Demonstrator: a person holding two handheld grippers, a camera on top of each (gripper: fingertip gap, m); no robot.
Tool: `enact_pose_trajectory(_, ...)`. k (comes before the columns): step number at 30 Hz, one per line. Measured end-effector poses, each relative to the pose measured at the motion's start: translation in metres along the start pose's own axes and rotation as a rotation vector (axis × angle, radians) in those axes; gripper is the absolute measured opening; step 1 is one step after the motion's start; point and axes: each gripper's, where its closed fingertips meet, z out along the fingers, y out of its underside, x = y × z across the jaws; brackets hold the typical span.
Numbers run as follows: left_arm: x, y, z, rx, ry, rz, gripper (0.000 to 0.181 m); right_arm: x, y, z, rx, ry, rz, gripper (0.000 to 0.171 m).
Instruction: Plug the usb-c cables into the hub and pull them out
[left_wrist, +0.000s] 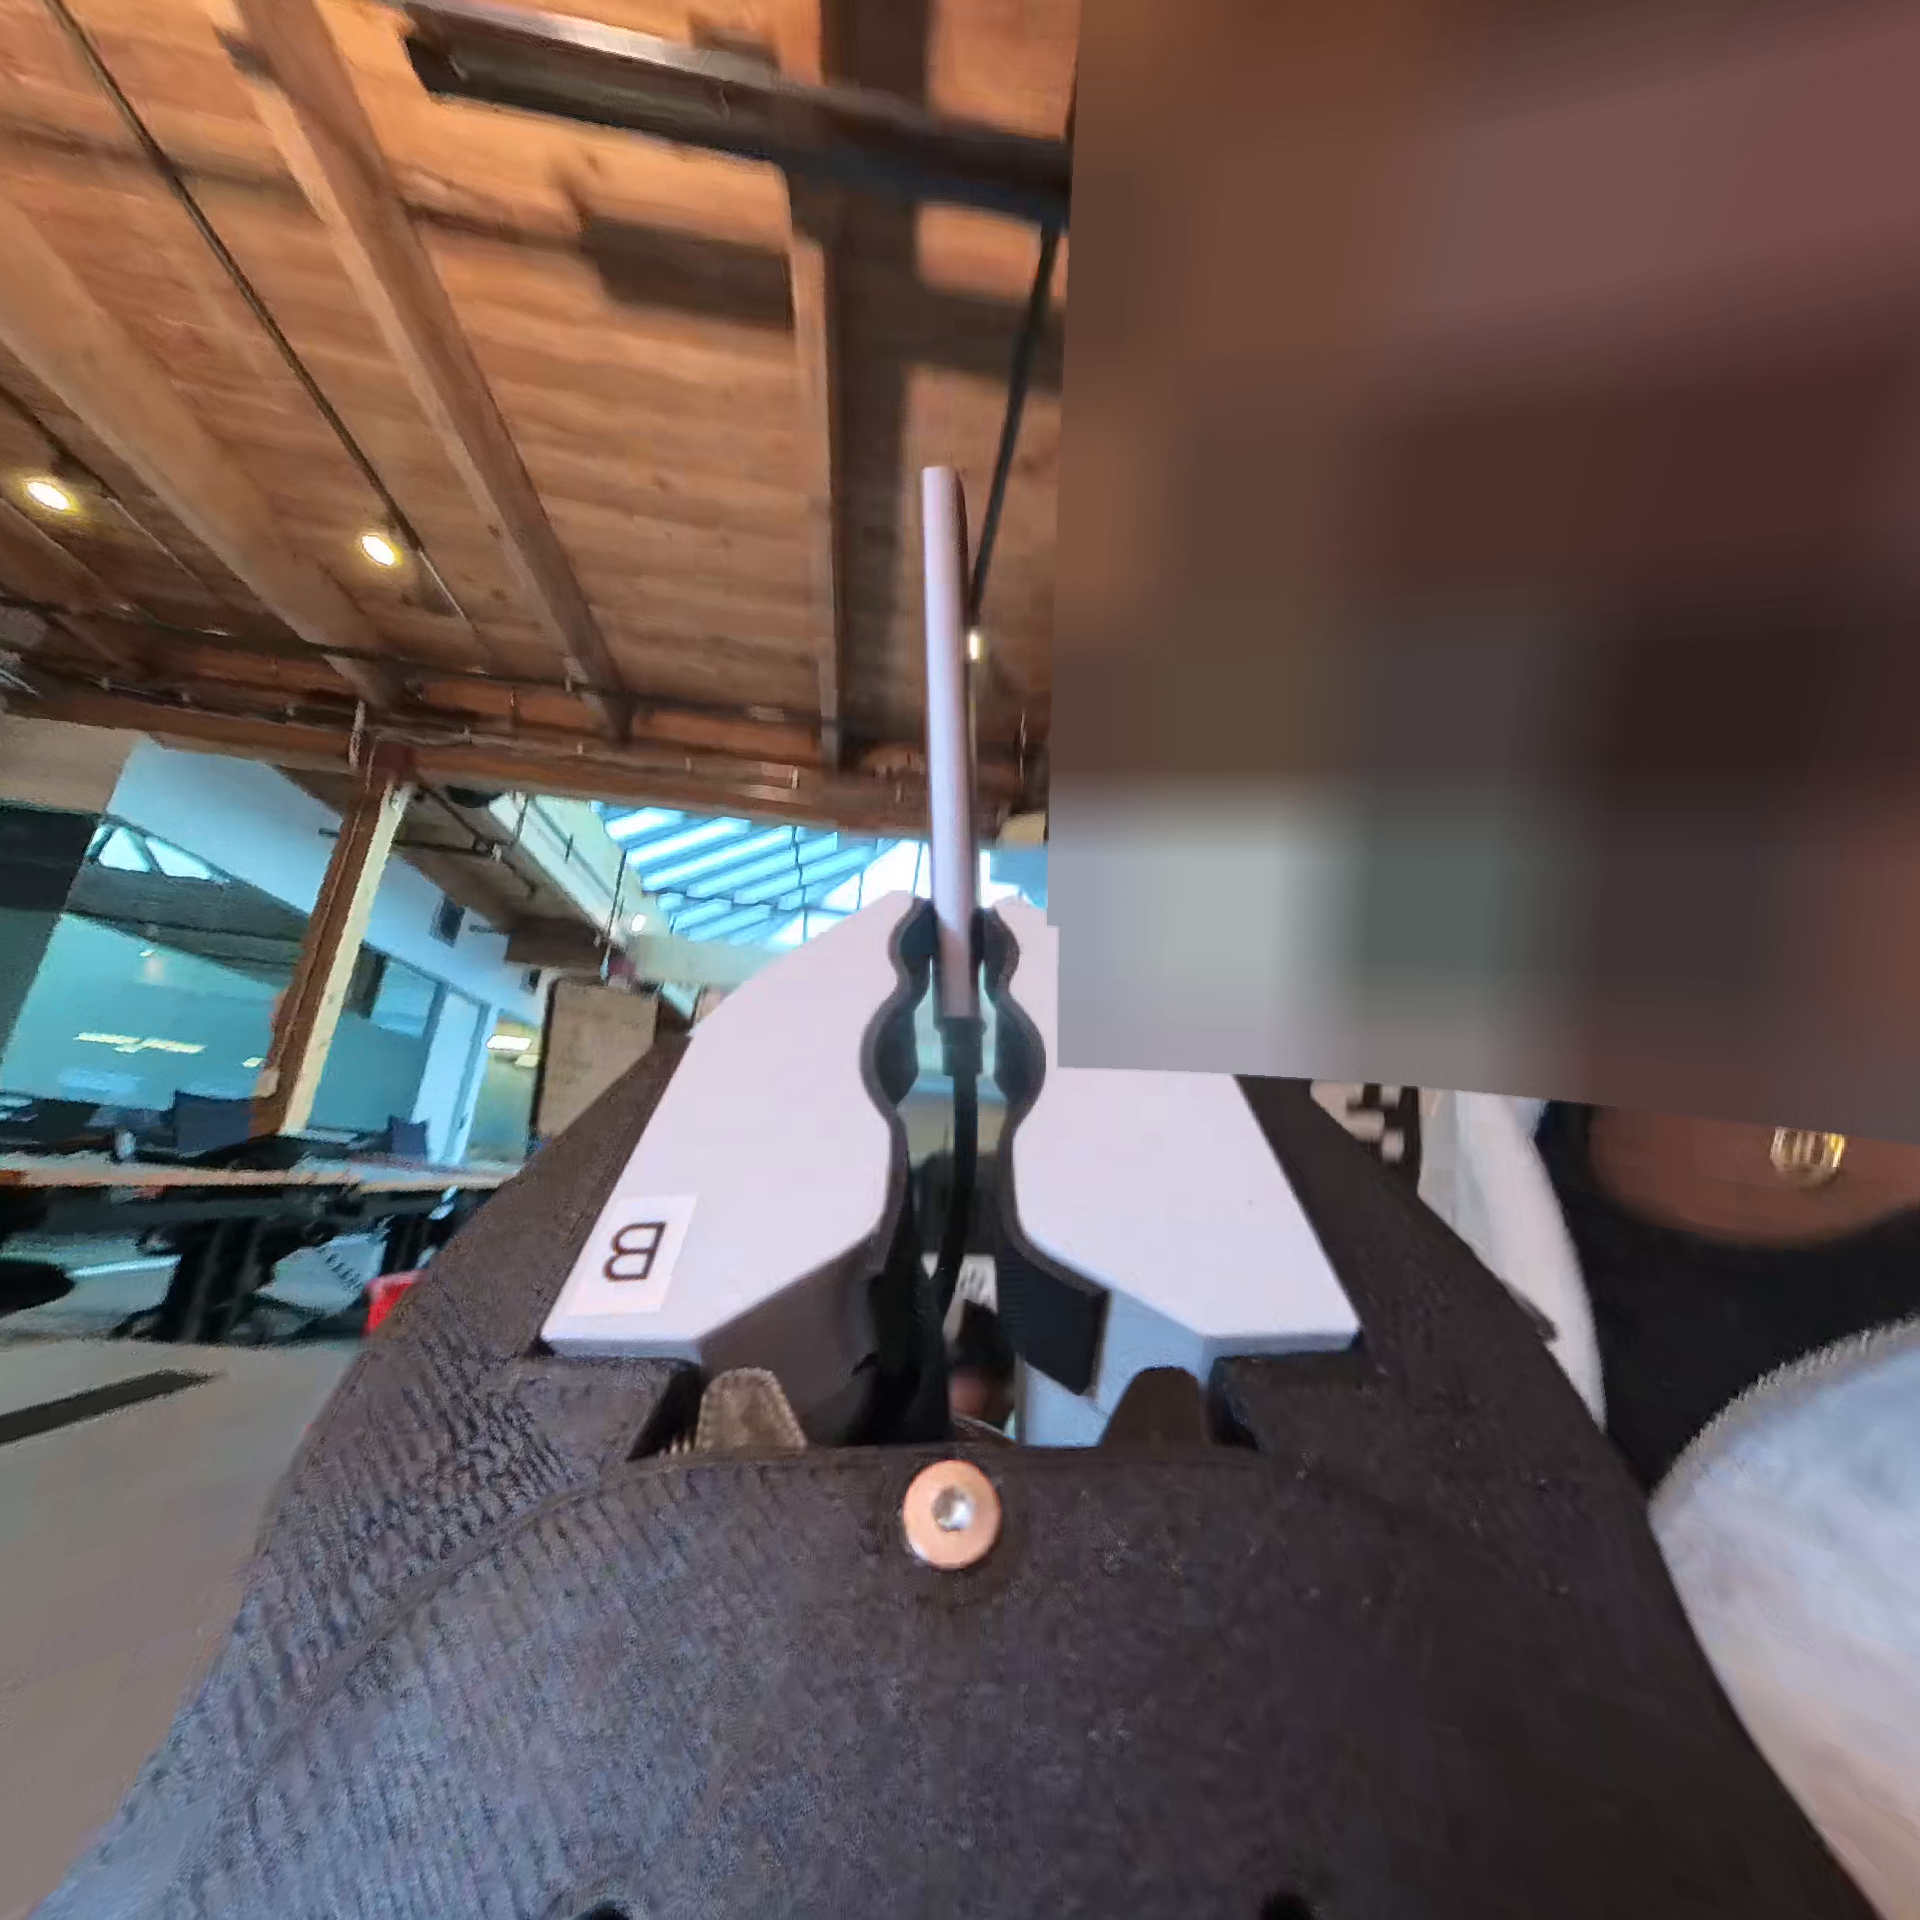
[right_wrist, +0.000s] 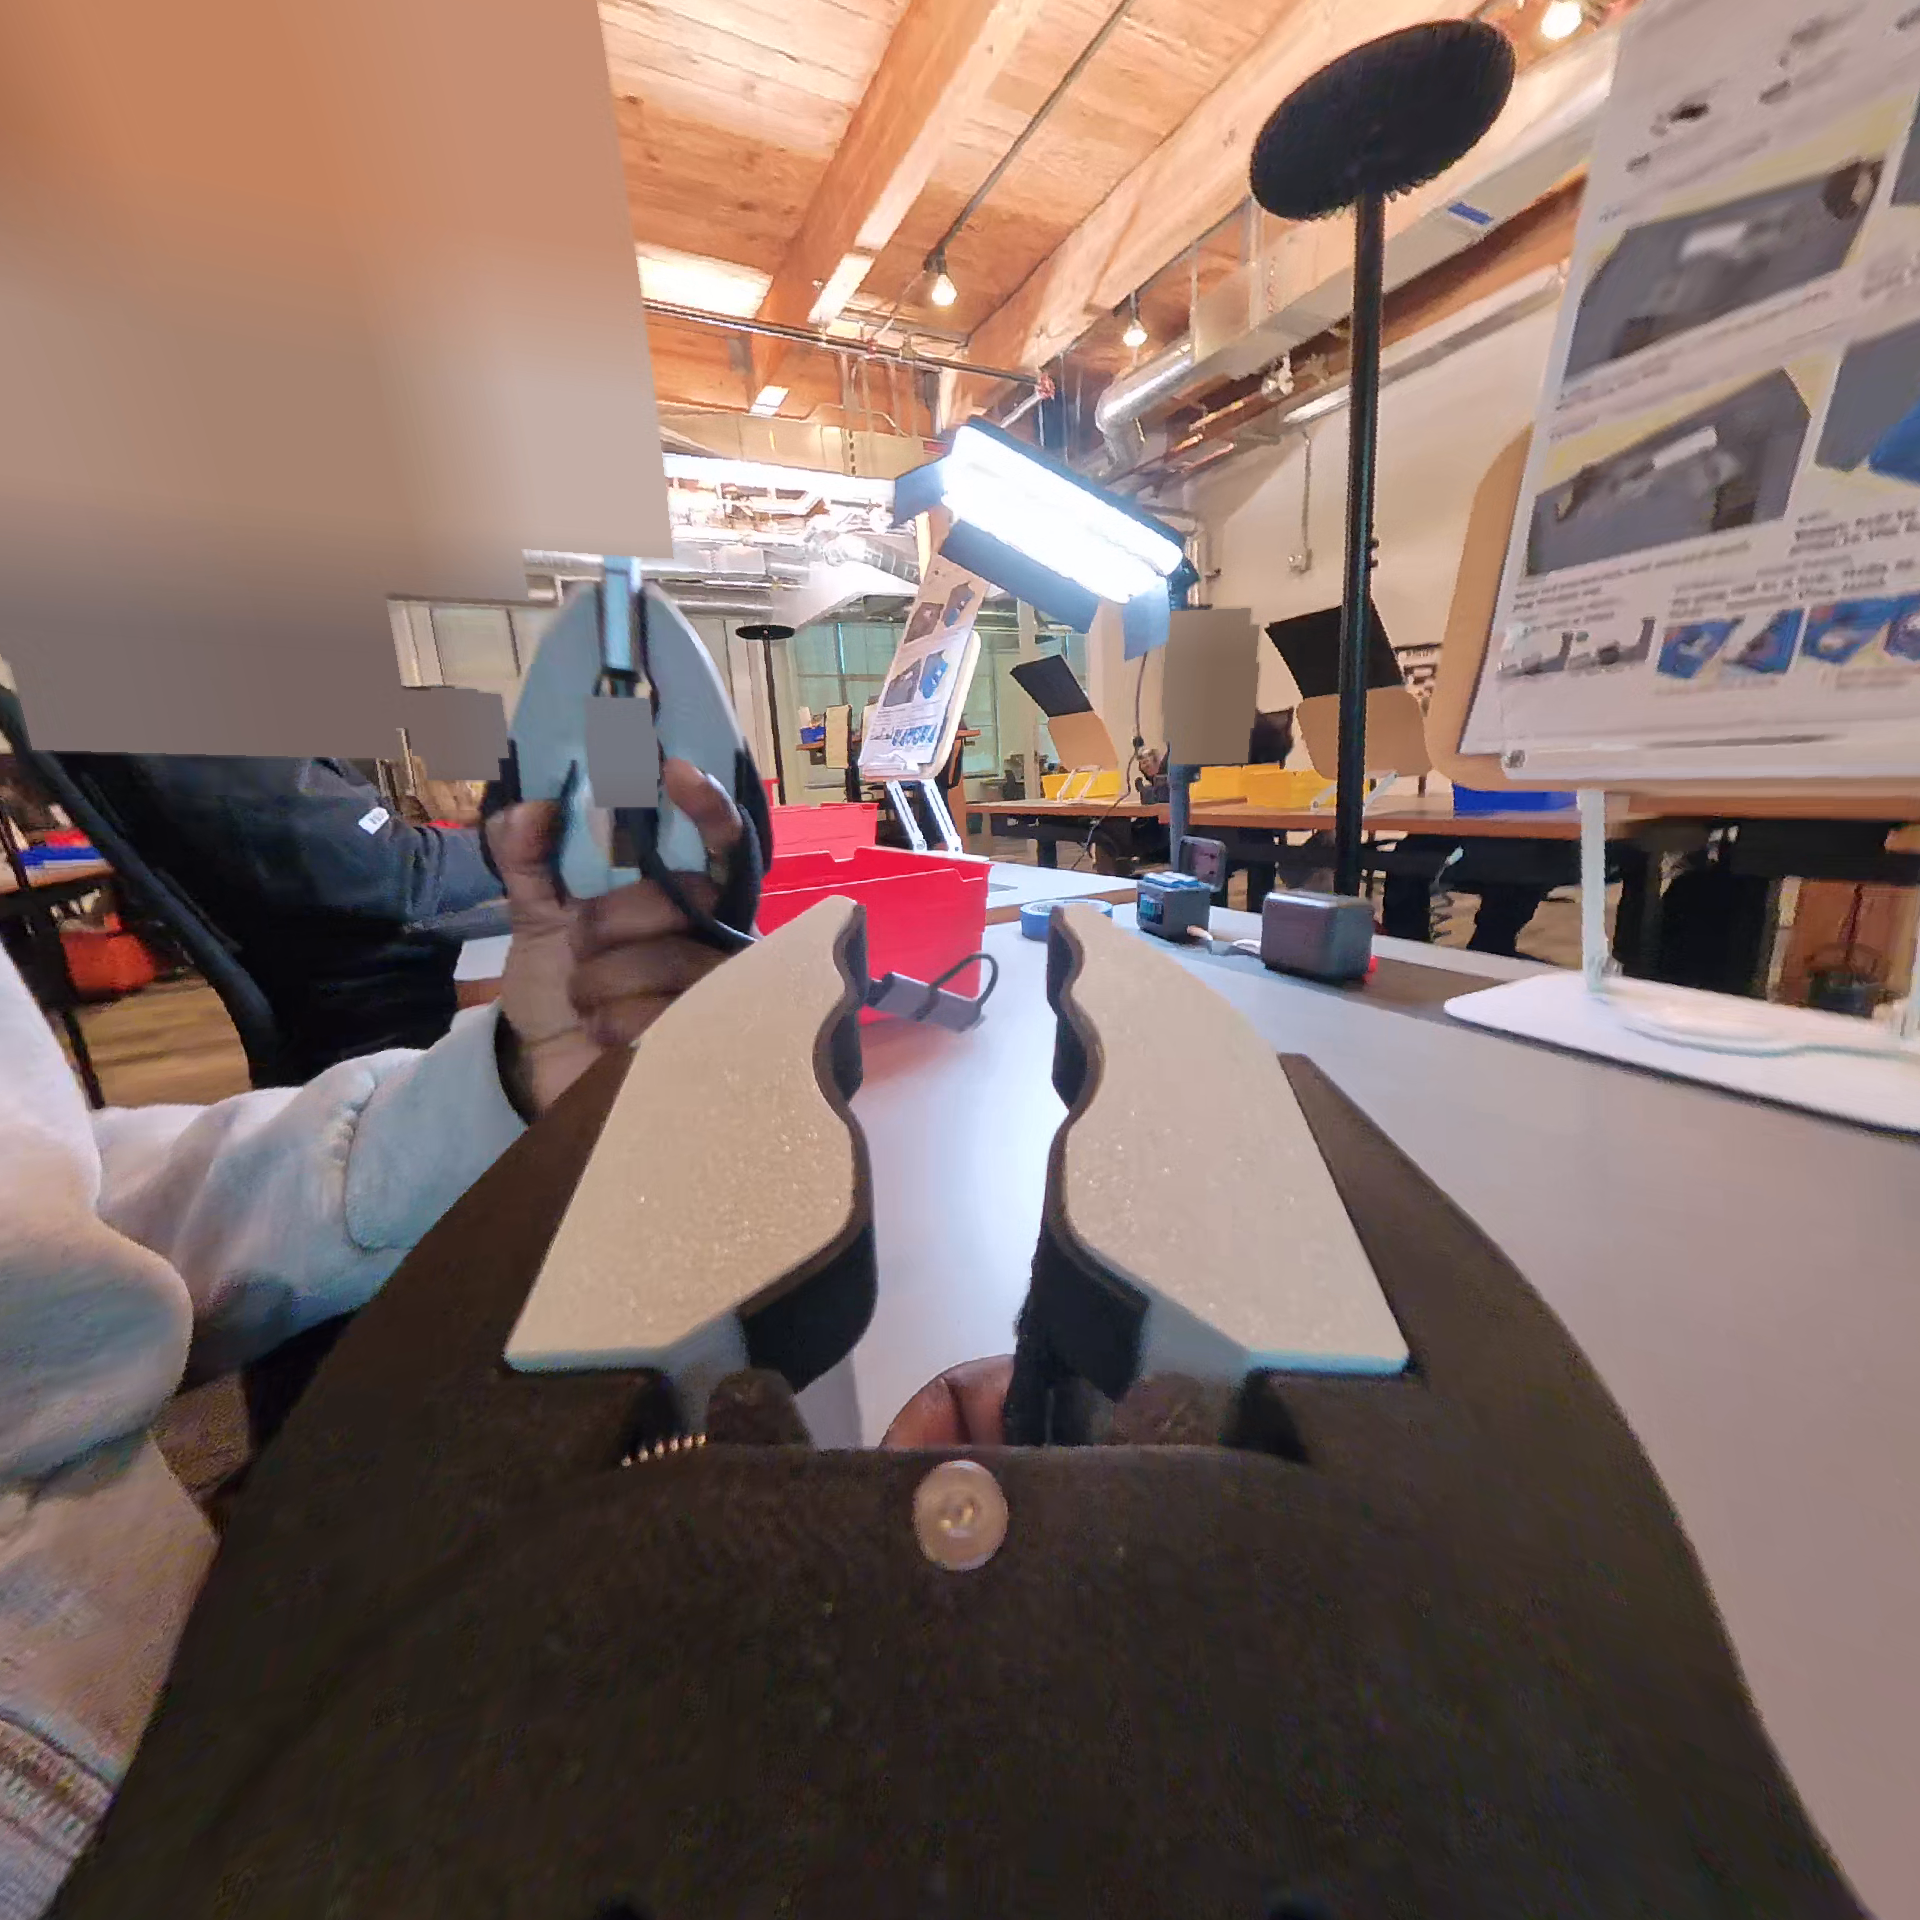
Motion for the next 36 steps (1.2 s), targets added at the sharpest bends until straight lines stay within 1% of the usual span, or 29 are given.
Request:
enact_pose_trajectory(1,0.001,0.008,-0.001,-0.048,0.009,0.027,0.01,-0.004,-0.001,0.001,0.003,-0.008,-0.028,0.032)
enact_pose_trajectory(4,0.004,0.013,-0.003,-0.07,0.017,0.041,0.01,-0.027,-0.009,0.007,0.047,-0.058,-0.055,0.032)
enact_pose_trajectory(7,0.002,0.016,-0.009,-0.076,-0.001,0.018,0.009,-0.052,-0.036,0.022,0.207,-0.092,0.011,0.032)
enact_pose_trajectory(8,0.003,0.016,-0.009,-0.071,0.004,0.007,0.01,-0.059,-0.039,0.03,0.224,-0.098,0.022,0.032)
enact_pose_trajectory(12,0.007,0.021,-0.01,-0.105,0.018,0.01,0.009,-0.079,-0.036,0.06,0.149,-0.12,-0.034,0.033)
enact_pose_trajectory(15,0.011,0.029,-0.009,-0.151,0.029,0.017,0.009,-0.093,-0.038,0.073,0.132,-0.193,-0.012,0.032)
enact_pose_trajectory(16,0.012,0.033,-0.008,-0.172,0.031,0.024,0.009,-0.095,-0.04,0.075,0.131,-0.208,-0.007,0.026)
enact_pose_trajectory(17,0.013,0.036,-0.008,-0.191,0.037,0.033,0.01,-0.093,-0.041,0.077,0.121,-0.191,-0.017,0.01)
enact_pose_trajectory(18,0.012,0.038,-0.007,-0.202,0.022,0.038,0.01,-0.091,-0.04,0.077,0.099,-0.179,-0.055,0.009)
enact_pose_trajectory(20,0.001,0.038,-0.008,-0.19,-0.063,0.076,0.015,-0.084,-0.039,0.075,0.033,-0.137,-0.172,0.009)
enact_pose_trajectory(21,-0.004,0.031,-0.009,-0.146,-0.11,0.112,0.028,-0.077,-0.042,0.071,0.016,-0.091,-0.252,0.009)
enact_pose_trajectory(22,-0.008,0.022,-0.011,-0.095,-0.15,0.146,0.036,-0.069,-0.049,0.066,0.01,-0.036,-0.329,0.009)
enact_pose_trajectory(25,-0.02,0.004,-0.022,-0.013,-0.245,0.168,0.042,-0.045,-0.071,0.048,-0.034,0.099,-0.58,0.009)
enact_pose_trajectory(27,-0.029,-0.008,-0.03,0.045,-0.308,0.163,0.041,-0.03,-0.077,0.036,-0.114,0.178,-0.803,0.008)
enact_pose_trajectory(29,-0.034,-0.019,-0.038,0.108,-0.352,0.149,0.041,-0.02,-0.066,0.025,-0.245,0.182,-1.02,0.008)
enact_pose_trajectory(31,-0.038,-0.025,-0.044,0.142,-0.372,0.115,0.041,-0.009,-0.038,0.011,-0.406,0.133,-1.202,0.008)
enact_pose_trajectory(34,-0.042,-0.027,-0.047,0.153,-0.398,0.104,0.041,0.005,0.021,-0.019,-0.646,-0.002,-1.316,0.009)
enact_pose_trajectory(36,-0.044,-0.026,-0.048,0.147,-0.41,0.103,0.041,0.01,0.05,-0.039,-0.744,-0.056,-1.327,0.009)
